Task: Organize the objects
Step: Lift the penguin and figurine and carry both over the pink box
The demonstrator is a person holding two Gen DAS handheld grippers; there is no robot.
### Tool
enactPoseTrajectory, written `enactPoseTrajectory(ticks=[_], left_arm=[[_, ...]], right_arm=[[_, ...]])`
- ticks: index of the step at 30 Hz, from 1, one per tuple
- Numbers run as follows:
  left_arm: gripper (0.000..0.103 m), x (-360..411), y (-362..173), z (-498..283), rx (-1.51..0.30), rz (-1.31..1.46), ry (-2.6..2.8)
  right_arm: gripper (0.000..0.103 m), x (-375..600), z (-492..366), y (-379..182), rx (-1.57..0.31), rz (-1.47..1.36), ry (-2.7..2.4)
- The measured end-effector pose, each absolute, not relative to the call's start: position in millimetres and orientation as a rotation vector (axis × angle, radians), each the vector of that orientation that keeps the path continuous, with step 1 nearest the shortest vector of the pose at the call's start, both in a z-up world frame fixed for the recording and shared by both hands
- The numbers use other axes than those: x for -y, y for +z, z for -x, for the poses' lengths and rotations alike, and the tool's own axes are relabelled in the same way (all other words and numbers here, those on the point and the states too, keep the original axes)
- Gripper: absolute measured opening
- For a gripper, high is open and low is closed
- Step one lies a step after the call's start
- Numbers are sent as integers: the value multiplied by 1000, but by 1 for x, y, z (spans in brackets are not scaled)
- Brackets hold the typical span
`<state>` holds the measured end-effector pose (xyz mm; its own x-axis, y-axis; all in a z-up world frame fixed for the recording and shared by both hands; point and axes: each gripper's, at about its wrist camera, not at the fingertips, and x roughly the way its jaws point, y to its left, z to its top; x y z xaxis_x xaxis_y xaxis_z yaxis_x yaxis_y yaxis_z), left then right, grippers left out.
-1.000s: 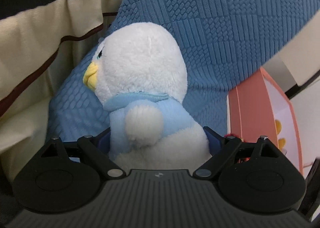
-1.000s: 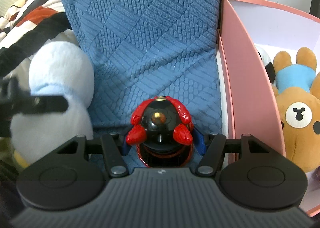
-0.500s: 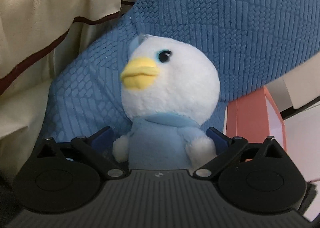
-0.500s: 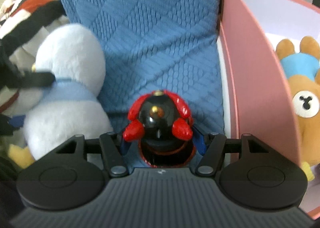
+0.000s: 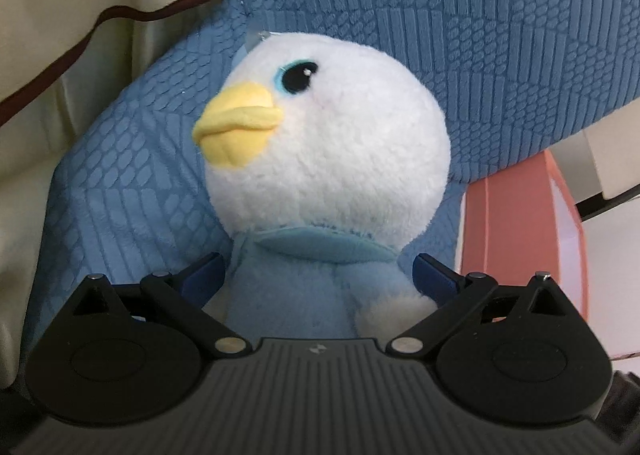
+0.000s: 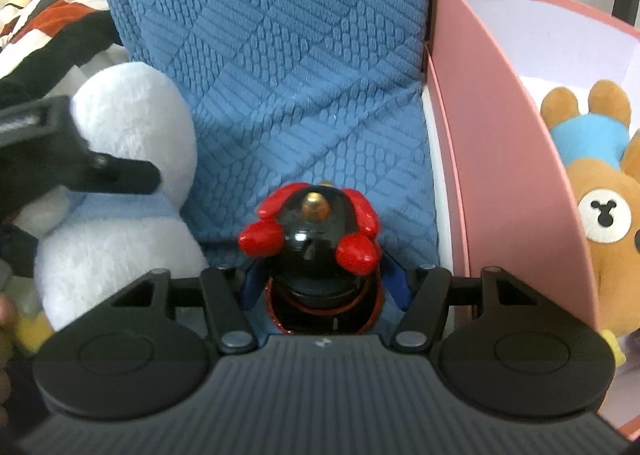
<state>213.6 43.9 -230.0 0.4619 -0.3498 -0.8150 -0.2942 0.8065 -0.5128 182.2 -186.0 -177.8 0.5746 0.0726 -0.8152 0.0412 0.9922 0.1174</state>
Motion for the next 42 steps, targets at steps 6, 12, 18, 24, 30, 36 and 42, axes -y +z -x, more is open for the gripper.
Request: enactPoseTrajectory(ticks=[6, 12, 18, 24, 30, 36, 42], left_arm=[[100, -34, -226, -216, -1105, 614, -40], [86, -33, -220, -210, -1095, 583, -7], [80, -49, -217, -198, -1082, 648, -29], [80, -48, -208, -177, -1057, 651, -66], [80, -46, -190, -160, -1004, 638, -85], [80, -40, -172, -146, -990, 614, -90], [80, -33, -150, -140, -982, 611, -101]], right_arm=[[60, 185, -182, -175, -945, -119, 13], [60, 181, -177, -168, -915, -72, 26], [60, 172, -170, -163, -924, -37, 62], [60, 169, -162, -146, -902, -38, 79], [60, 172, -149, -127, -893, -57, 65], [60, 181, -135, -99, -880, -88, 29], [60, 198, -123, -64, -862, -132, 19]])
